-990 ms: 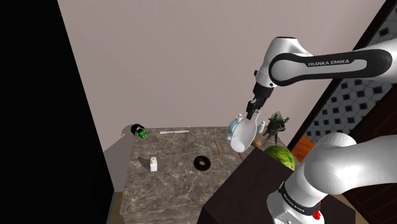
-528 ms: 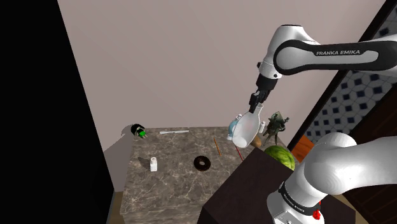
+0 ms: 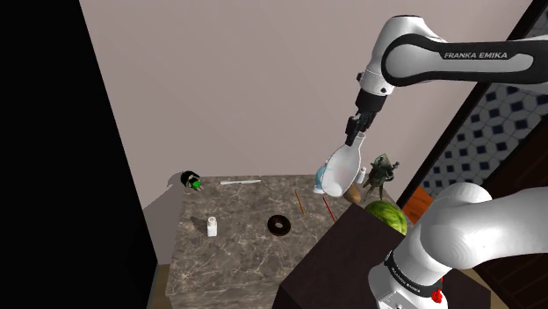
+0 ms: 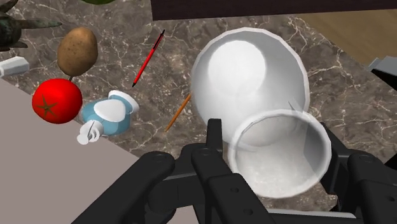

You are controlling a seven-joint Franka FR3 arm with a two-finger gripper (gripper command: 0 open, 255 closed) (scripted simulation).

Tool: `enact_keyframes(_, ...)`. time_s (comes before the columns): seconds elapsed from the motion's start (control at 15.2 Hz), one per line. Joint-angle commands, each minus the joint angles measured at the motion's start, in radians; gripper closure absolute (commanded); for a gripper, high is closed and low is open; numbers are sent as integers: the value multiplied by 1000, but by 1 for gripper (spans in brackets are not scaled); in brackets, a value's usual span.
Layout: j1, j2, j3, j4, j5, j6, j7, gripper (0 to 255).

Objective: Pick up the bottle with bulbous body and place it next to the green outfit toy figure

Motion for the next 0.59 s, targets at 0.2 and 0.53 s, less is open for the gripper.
enact_keyframes(0.2,47,175,28,118,43,55,43,255)
enact_keyframes(0.53,86,365,54,269,83,92,82,255)
